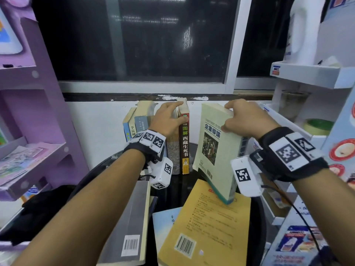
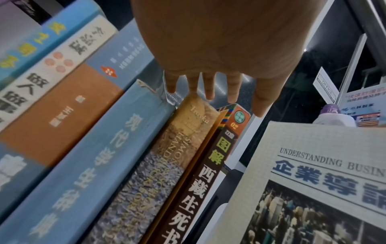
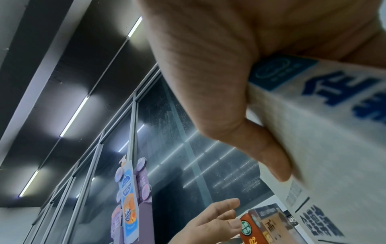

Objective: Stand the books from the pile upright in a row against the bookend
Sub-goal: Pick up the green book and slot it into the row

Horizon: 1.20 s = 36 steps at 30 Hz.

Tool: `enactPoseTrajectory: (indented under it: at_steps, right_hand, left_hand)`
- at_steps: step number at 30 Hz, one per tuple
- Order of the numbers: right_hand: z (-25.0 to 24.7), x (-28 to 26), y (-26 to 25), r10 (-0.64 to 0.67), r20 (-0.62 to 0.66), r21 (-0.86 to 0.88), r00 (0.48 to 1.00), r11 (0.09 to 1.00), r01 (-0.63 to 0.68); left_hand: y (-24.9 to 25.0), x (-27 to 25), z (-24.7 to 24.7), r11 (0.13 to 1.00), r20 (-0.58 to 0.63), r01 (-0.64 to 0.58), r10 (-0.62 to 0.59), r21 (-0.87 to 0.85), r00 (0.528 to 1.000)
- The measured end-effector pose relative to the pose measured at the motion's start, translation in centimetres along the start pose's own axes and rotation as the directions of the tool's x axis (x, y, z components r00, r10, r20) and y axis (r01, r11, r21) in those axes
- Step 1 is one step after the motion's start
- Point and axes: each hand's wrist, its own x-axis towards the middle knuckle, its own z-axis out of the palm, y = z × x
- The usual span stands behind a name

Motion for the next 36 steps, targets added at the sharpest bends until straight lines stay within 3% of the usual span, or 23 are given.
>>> enactPoseTrajectory:
  at_steps: [18,30,36]
  right_hand:
    - [6.9,9.6,-2.3,0.118,-0.128,0.211,0.985,0.973,-0.090]
    - [10.3,11.4,-2.8,0.118,-0.103,0.230,0.988,0.969,-0.091]
    - [10.0,11.7,-2.2,0.024,-0.011,0.320,1.000,0.947,-0.020]
  left_hand:
    - [-3.3,2.6,1.3,0.984,0.138,-0.051,0.075,-0.170,0.988]
    - [-3.6,2.5,1.3,0.978,0.091,-0.130,0.146,-0.164,0.985]
    - [-3.8,2.5,1.4,0.978,0.090,-0.143,0.158,-0.150,0.983]
